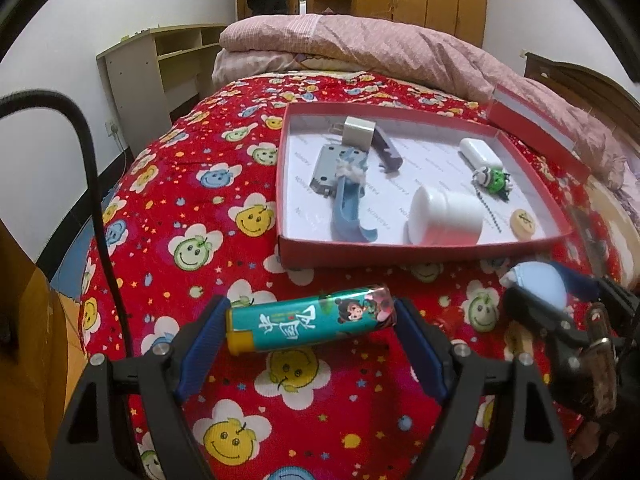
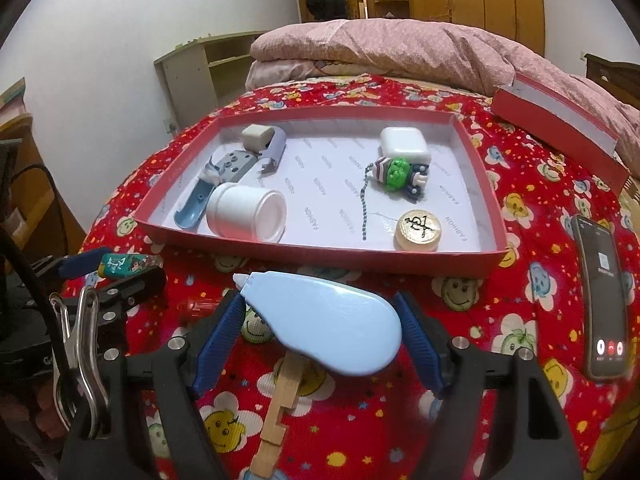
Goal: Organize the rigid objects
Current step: 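Carry teal lighter and light-blue paddle over the tray and lower them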
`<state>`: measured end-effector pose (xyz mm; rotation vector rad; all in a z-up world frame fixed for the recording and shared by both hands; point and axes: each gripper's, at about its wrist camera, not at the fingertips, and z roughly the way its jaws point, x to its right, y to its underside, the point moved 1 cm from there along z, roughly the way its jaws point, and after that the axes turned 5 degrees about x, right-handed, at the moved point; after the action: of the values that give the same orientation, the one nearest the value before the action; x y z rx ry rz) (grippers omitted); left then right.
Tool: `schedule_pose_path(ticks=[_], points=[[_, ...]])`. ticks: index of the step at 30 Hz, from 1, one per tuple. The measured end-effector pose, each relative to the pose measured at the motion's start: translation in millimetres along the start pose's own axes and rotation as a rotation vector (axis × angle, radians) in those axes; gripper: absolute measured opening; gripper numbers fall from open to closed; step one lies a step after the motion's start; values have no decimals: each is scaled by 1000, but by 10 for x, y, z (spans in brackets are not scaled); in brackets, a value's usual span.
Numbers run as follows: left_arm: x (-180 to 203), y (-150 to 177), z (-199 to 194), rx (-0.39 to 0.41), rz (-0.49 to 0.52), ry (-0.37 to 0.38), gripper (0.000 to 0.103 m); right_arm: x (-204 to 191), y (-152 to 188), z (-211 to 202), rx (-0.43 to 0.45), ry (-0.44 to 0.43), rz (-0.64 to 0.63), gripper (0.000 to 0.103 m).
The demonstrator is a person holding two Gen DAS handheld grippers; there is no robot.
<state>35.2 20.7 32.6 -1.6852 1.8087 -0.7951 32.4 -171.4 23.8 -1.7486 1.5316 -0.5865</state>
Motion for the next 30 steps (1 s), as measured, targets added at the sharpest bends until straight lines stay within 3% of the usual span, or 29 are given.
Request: schedule_pose_path(ticks=[16, 30], points=[[114, -367, -113, 30, -9, 70, 86, 206, -219, -216, 54, -5, 37, 77], [233, -822, 105, 70, 1, 83, 86, 404, -549, -53, 69, 6, 66, 77]])
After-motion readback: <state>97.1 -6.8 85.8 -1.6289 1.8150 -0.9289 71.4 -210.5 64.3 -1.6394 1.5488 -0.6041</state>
